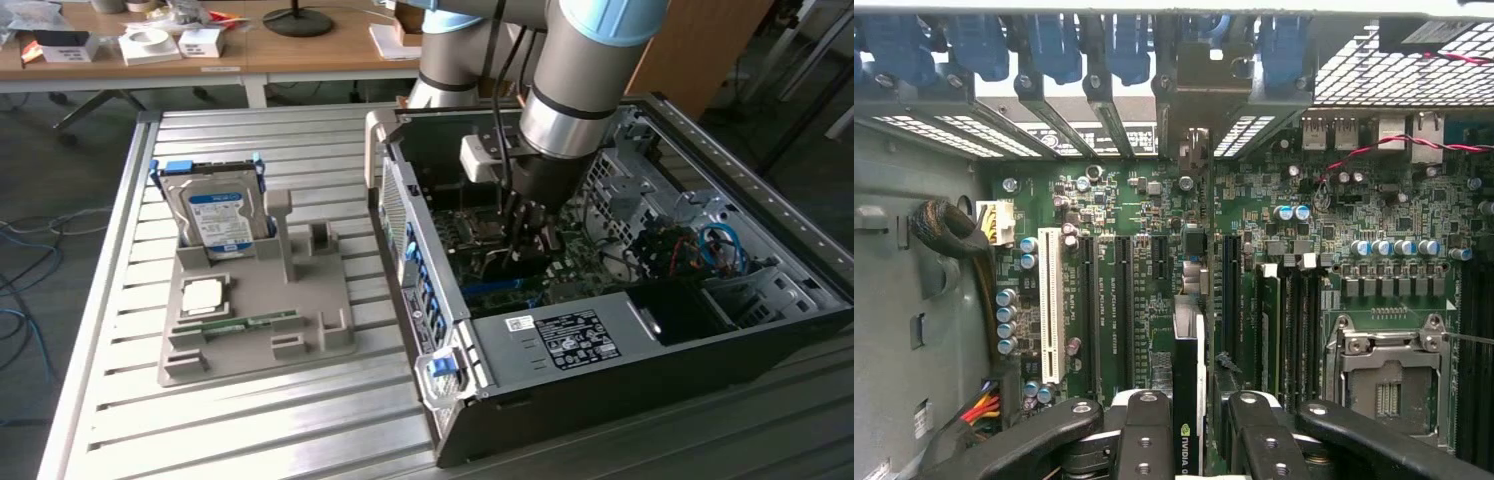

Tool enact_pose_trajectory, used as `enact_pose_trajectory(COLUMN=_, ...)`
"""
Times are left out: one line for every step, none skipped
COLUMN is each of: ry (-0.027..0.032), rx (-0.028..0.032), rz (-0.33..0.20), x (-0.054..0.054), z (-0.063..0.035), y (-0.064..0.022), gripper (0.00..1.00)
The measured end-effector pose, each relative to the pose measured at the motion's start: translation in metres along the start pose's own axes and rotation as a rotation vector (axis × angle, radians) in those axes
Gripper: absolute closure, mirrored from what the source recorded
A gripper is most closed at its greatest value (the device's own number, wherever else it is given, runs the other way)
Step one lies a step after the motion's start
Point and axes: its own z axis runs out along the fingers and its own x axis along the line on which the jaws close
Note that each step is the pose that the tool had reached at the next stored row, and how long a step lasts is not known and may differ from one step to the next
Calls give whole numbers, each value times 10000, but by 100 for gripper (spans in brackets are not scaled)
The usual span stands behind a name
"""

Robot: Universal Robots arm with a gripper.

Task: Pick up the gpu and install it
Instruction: 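Insert the gpu into the slot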

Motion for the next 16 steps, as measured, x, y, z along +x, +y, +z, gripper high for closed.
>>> enact_pose_trajectory(ry=2, rx=-1, rz=0, x=0, z=0, y=0, gripper=74)
enact_pose_trajectory(ry=0, rx=0, rz=0, x=0, z=3, y=0, gripper=74)
enact_pose_trajectory(ry=-1, rx=1, rz=0, x=0, z=5, y=0, gripper=74)
enact_pose_trajectory(ry=-1, rx=0, rz=0, x=0, z=6, y=0, gripper=74)
enact_pose_trajectory(ry=0, rx=0, rz=0, x=0, z=5, y=0, gripper=74)
enact_pose_trajectory(ry=0, rx=0, rz=0, x=0, z=6, y=0, gripper=74)
enact_pose_trajectory(ry=0, rx=0, rz=0, x=0, z=6, y=0, gripper=74)
enact_pose_trajectory(ry=-1, rx=1, rz=0, x=0, z=8, y=2, gripper=74)
enact_pose_trajectory(ry=-3, rx=1, rz=1, x=0, z=12, y=3, gripper=74)
enact_pose_trajectory(ry=-4, rx=2, rz=0, x=0, z=16, y=4, gripper=74)
enact_pose_trajectory(ry=-1, rx=1, rz=-1, x=0, z=18, y=4, gripper=74)
enact_pose_trajectory(ry=0, rx=0, rz=-1, x=1, z=18, y=5, gripper=74)
enact_pose_trajectory(ry=2, rx=-1, rz=0, x=1, z=18, y=5, gripper=74)
enact_pose_trajectory(ry=1, rx=0, rz=0, x=1, z=19, y=5, gripper=74)
enact_pose_trajectory(ry=-1, rx=1, rz=1, x=0, z=20, y=5, gripper=74)
enact_pose_trajectory(ry=-1, rx=1, rz=2, x=0, z=20, y=9, gripper=74)
